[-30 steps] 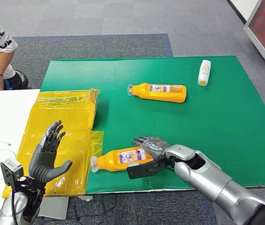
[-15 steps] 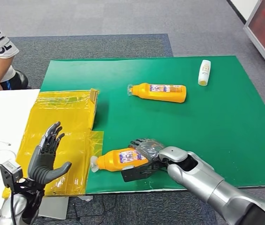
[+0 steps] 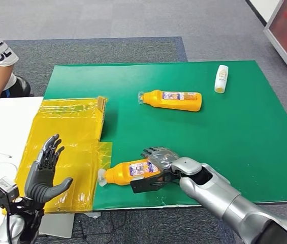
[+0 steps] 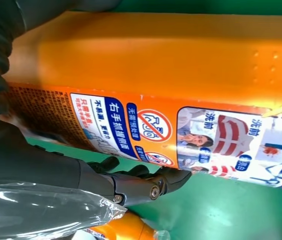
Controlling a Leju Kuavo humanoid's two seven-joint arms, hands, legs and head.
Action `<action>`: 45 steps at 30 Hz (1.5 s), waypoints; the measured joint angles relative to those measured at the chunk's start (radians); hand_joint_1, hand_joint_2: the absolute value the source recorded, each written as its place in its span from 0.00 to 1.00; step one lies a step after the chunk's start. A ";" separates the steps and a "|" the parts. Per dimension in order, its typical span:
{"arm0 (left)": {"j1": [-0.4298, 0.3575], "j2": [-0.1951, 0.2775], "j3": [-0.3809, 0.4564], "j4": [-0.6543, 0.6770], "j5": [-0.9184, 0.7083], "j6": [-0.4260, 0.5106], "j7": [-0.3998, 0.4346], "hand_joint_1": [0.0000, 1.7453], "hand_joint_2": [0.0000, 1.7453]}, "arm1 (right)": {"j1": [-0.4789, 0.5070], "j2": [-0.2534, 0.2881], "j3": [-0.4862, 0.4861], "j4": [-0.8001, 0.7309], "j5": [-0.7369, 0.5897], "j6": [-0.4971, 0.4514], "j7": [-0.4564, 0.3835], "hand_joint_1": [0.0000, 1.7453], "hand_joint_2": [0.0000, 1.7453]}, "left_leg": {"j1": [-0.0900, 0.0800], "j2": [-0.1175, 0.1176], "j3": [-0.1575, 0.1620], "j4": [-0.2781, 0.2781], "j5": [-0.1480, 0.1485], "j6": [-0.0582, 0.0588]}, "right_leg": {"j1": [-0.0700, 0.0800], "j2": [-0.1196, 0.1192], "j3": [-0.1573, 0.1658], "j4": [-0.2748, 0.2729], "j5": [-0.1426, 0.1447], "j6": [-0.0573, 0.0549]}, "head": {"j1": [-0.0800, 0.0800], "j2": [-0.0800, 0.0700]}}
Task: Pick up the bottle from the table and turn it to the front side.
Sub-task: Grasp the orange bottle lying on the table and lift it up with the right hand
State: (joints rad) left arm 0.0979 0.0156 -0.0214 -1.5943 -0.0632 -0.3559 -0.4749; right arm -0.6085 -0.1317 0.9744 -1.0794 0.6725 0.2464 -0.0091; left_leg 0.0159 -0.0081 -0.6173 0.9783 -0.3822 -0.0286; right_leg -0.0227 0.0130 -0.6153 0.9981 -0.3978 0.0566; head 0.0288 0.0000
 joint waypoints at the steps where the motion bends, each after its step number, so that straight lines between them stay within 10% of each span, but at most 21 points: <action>1: 0.001 0.000 0.000 -0.001 -0.001 0.000 0.000 0.00 1.00 | 0.000 0.001 -0.002 0.001 0.003 0.000 0.001 0.00 1.00 | 0.000 0.000 0.000 0.000 0.000 0.000 | 0.000 0.000 0.000 0.000 0.000 0.000 | 0.000 0.000; 19: 0.010 0.000 0.007 -0.007 -0.009 -0.001 -0.001 0.00 1.00 | -0.002 0.010 -0.024 0.021 0.027 0.027 -0.001 0.07 1.00 | 0.000 0.000 0.000 0.000 0.000 0.000 | 0.000 0.000 0.000 0.000 0.000 0.000 | 0.000 0.000; 24: 0.014 0.000 0.007 -0.014 -0.012 -0.001 -0.002 0.00 1.00 | -0.003 0.010 -0.025 0.024 0.023 0.030 -0.004 0.97 1.00 | 0.000 0.000 0.000 0.000 0.000 0.000 | 0.000 0.000 0.000 0.000 0.000 0.000 | 0.000 0.000; 45: -0.005 0.002 -0.001 -0.018 -0.016 -0.018 -0.005 0.00 1.00 | 0.057 -0.013 -0.151 0.024 -0.279 0.027 -0.197 1.00 1.00 | 0.000 0.000 0.000 0.000 0.000 0.000 | 0.000 0.000 -0.001 0.000 0.000 0.000 | 0.000 0.000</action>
State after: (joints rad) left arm 0.0932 0.0176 -0.0223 -1.6128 -0.0795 -0.3742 -0.4801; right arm -0.5513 -0.1451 0.8231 -1.0552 0.3937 0.2730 -0.2064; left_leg 0.0158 -0.0081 -0.6174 0.9783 -0.3823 -0.0285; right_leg -0.0228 0.0129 -0.6164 0.9979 -0.3979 0.0566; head 0.0288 0.0000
